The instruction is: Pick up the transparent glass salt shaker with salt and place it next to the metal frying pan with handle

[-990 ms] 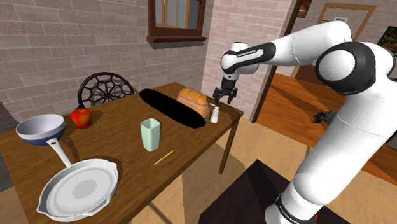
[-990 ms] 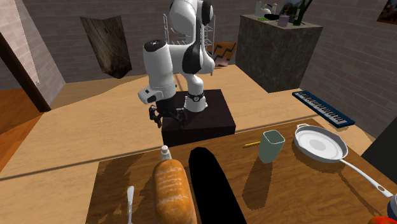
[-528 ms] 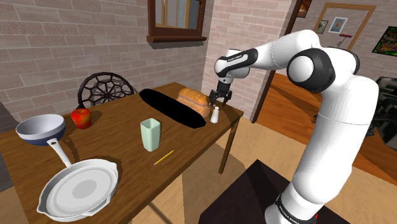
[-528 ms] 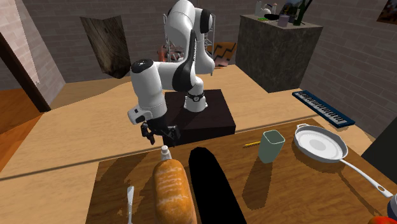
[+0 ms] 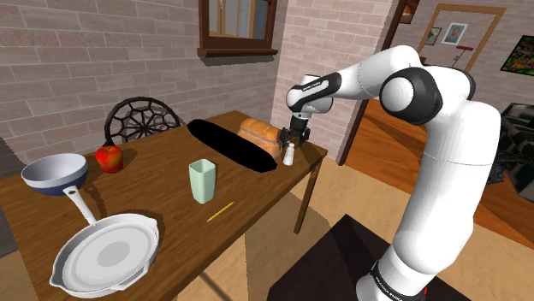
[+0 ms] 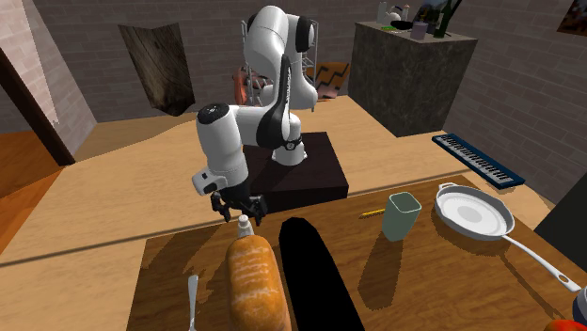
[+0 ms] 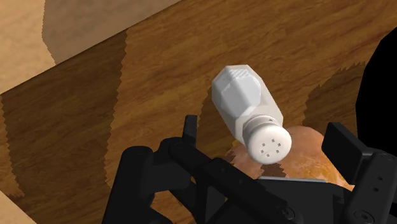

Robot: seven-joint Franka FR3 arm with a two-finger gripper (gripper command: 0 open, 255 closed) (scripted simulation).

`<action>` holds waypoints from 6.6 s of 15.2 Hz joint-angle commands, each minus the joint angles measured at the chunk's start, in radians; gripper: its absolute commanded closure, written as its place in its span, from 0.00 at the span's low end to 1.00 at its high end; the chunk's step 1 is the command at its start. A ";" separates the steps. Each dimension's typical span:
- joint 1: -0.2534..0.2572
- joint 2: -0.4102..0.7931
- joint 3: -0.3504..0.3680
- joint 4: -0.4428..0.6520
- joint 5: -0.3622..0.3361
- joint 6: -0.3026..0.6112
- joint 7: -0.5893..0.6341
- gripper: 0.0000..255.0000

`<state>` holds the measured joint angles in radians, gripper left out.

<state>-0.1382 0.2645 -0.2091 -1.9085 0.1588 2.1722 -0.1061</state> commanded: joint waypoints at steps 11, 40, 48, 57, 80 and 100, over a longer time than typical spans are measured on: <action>0.000 0.000 0.000 -0.002 0.000 0.002 -0.001 1.00; 0.003 -0.098 -0.011 0.210 -0.041 -0.303 0.043 1.00; 0.001 -0.101 -0.012 0.313 -0.044 -0.409 0.052 1.00; 0.091 -0.246 0.055 0.146 -0.080 -0.370 0.211 1.00; 0.340 -0.381 0.355 -0.016 -0.087 -0.306 0.758 1.00; 0.588 -0.061 0.591 0.360 -0.215 -0.361 1.263 1.00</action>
<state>0.4322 0.1722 0.3729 -1.5846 -0.0421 1.8186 1.1278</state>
